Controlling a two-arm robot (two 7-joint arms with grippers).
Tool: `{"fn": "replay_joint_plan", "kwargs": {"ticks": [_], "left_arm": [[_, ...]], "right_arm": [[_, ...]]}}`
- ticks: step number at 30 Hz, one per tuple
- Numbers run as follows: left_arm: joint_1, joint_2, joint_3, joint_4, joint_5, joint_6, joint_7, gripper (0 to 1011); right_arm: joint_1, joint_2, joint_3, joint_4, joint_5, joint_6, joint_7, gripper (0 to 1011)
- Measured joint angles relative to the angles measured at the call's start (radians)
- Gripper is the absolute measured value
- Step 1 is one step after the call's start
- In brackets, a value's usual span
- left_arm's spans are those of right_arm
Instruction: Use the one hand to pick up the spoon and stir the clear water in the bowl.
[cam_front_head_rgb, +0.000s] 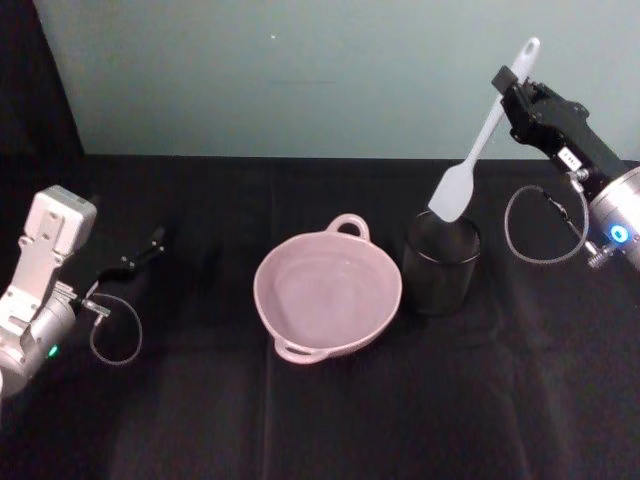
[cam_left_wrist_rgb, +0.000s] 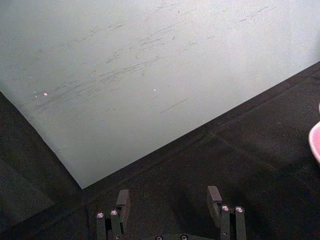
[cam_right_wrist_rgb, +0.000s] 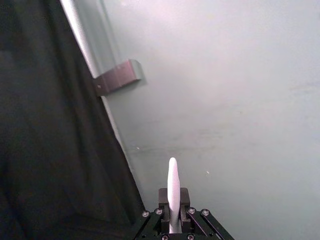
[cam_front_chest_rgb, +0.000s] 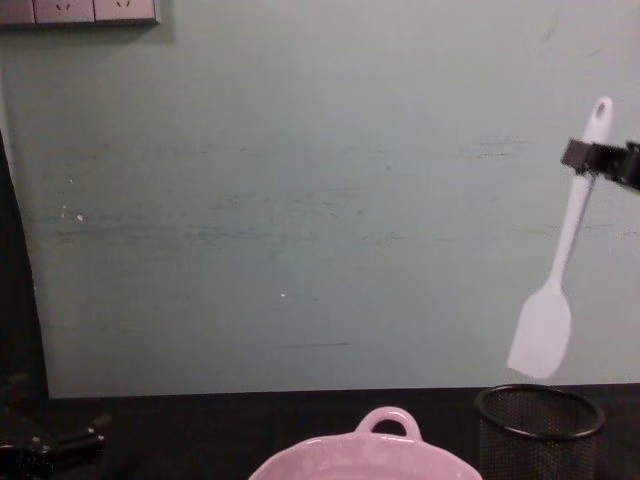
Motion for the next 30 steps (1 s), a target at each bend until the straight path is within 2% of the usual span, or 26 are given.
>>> {"fn": "replay_joint_plan", "kwargs": {"ticks": [5, 18, 30], "left_arm": [[0.0, 0.0, 0.0, 0.0, 0.0, 0.0, 0.0, 1011], [0.0, 0.0, 0.0, 0.0, 0.0, 0.0, 0.0, 1011], [0.0, 0.0, 0.0, 0.0, 0.0, 0.0, 0.0, 1011]], "right_arm": [[0.032, 0.005, -0.005, 0.095, 0.052, 0.016, 0.022, 120], [0.075, -0.007, -0.054, 0.253, 0.107, 0.019, 0.067, 120], [0.086, -0.005, -0.091, 0.323, 0.134, 0.011, 0.081, 119]]}}
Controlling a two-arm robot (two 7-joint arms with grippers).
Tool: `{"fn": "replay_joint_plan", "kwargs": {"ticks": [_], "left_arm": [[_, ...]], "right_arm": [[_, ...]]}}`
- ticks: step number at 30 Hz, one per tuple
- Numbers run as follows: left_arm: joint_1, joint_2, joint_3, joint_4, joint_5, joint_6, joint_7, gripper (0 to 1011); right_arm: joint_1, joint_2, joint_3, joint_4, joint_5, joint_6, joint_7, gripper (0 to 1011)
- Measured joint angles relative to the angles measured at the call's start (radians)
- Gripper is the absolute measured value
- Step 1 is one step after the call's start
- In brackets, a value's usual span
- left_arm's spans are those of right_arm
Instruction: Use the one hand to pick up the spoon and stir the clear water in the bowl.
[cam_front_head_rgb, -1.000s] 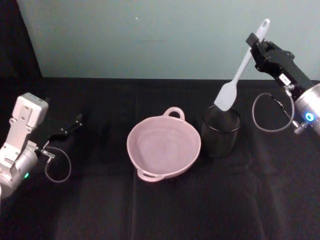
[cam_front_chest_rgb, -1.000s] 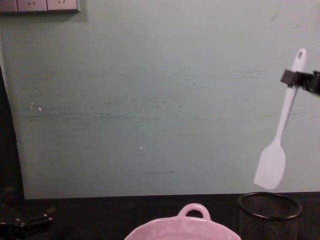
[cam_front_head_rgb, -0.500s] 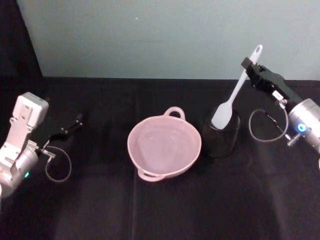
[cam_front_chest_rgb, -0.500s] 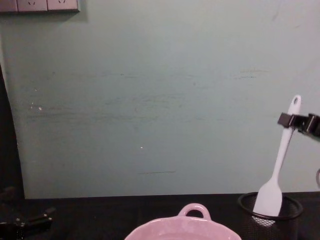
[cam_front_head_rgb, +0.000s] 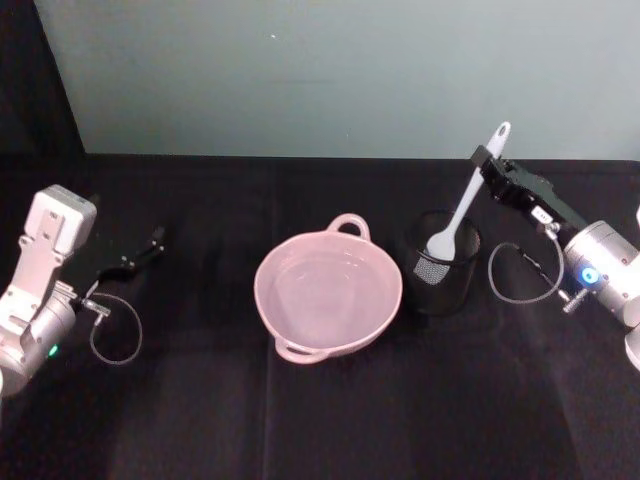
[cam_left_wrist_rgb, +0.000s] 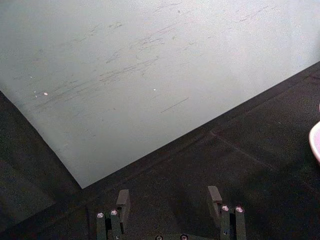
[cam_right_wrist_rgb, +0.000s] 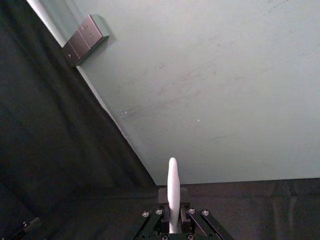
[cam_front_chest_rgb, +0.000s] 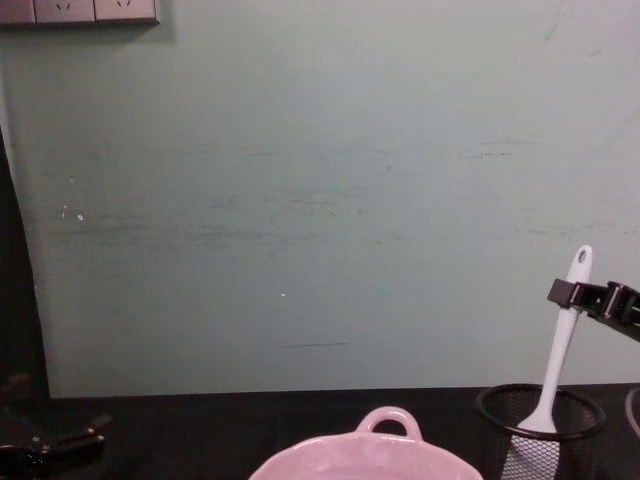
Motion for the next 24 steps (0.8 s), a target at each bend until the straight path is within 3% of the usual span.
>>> {"fn": "replay_joint_plan", "kwargs": {"ticks": [24], "left_arm": [[0.0, 0.0, 0.0, 0.0, 0.0, 0.0, 0.0, 1011]], "right_arm": [[0.004, 0.018, -0.043, 0.033, 0.043, 0.012, -0.008, 120]]}}
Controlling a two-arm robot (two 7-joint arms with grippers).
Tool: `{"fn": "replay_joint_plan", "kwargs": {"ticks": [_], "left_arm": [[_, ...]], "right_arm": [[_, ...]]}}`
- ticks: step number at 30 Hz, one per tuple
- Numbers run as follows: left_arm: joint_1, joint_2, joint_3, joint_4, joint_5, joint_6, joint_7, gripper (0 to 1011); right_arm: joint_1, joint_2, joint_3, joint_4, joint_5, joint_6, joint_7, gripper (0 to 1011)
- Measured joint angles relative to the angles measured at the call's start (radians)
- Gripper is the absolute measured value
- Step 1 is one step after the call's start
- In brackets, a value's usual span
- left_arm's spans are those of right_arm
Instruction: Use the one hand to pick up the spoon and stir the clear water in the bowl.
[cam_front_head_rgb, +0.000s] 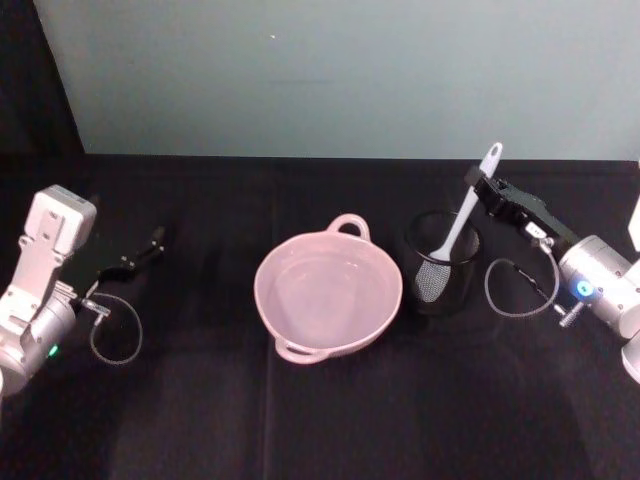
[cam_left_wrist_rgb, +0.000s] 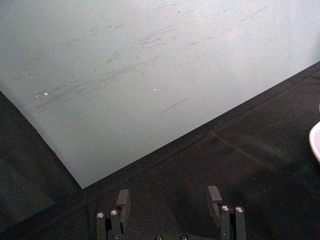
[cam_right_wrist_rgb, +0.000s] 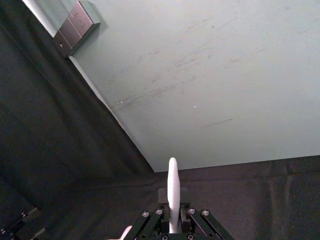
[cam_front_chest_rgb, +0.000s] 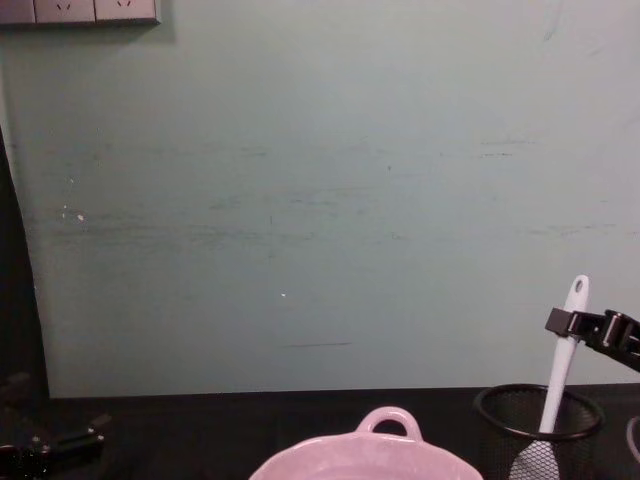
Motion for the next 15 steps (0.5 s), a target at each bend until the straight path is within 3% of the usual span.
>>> {"fn": "replay_joint_plan", "kwargs": {"ticks": [9, 15], "left_arm": [[0.0, 0.0, 0.0, 0.0, 0.0, 0.0, 0.0, 1011], [0.0, 0.0, 0.0, 0.0, 0.0, 0.0, 0.0, 1011]], "right_arm": [[0.001, 0.001, 0.0, 0.003, 0.004, 0.002, 0.003, 123], [0.001, 0.0, 0.0, 0.001, 0.002, 0.002, 0.002, 277]]}}
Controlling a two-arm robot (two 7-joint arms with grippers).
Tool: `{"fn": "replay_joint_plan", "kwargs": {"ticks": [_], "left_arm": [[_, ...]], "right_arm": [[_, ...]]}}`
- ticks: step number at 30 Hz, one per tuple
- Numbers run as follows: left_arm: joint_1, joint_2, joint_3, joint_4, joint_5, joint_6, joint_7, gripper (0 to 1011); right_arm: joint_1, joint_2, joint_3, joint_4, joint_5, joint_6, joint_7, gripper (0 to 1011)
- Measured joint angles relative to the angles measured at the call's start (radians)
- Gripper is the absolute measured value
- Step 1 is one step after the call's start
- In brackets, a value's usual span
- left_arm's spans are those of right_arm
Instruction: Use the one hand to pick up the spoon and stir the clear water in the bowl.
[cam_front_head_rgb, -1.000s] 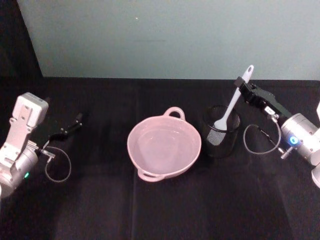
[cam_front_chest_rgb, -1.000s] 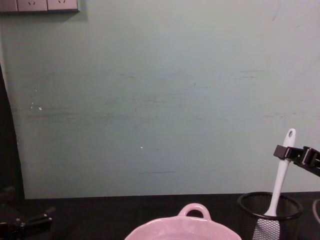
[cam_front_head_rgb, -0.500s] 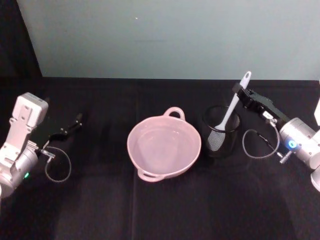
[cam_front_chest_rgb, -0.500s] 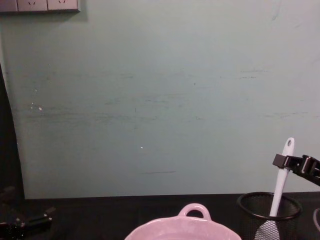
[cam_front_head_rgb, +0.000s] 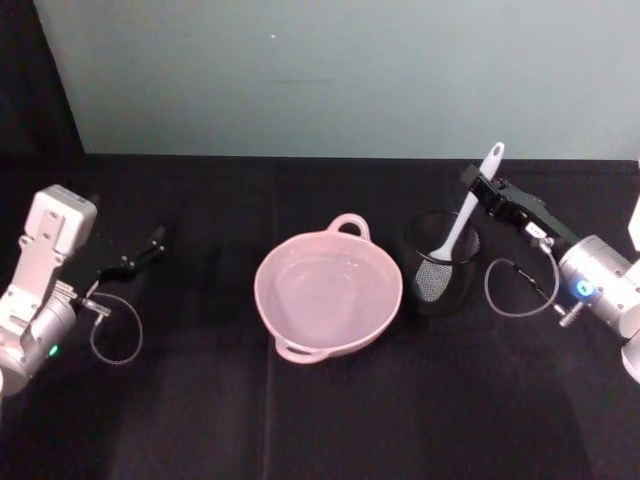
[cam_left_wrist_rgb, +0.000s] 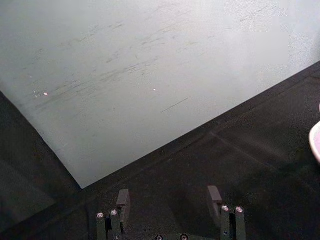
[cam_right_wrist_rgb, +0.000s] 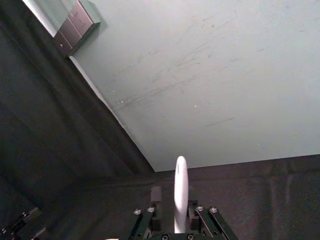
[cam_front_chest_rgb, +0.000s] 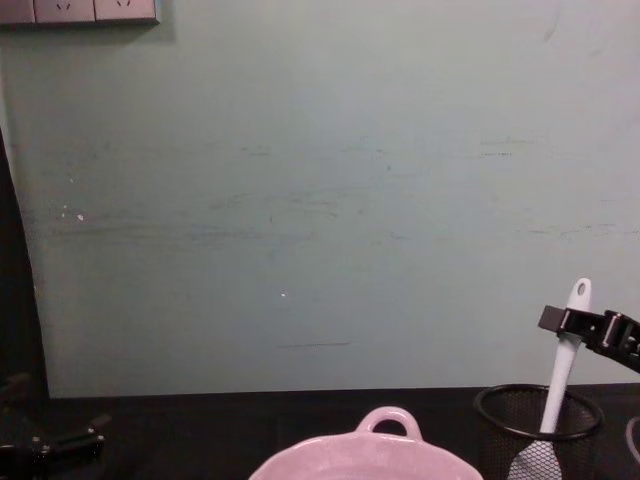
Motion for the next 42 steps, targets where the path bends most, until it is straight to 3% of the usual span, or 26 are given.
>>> {"fn": "replay_joint_plan", "kwargs": {"ticks": [12, 18, 25, 30, 42], "left_arm": [[0.0, 0.0, 0.0, 0.0, 0.0, 0.0, 0.0, 1011], [0.0, 0.0, 0.0, 0.0, 0.0, 0.0, 0.0, 1011], [0.0, 0.0, 0.0, 0.0, 0.0, 0.0, 0.0, 1011], [0.0, 0.0, 0.0, 0.0, 0.0, 0.0, 0.0, 1011], [0.0, 0.0, 0.0, 0.0, 0.0, 0.0, 0.0, 1011]], "right_arm": [[-0.001, 0.0, 0.001, -0.001, -0.002, 0.0, 0.0, 659], [0.004, 0.015, -0.021, 0.004, -0.056, -0.031, -0.01, 848], [-0.017, 0.041, -0.043, -0.022, -0.223, -0.145, -0.094, 1004], [-0.06, 0.065, -0.042, -0.068, -0.334, -0.234, -0.162, 1004], [-0.197, 0.128, 0.008, -0.183, -0.464, -0.304, -0.272, 1004]]}}
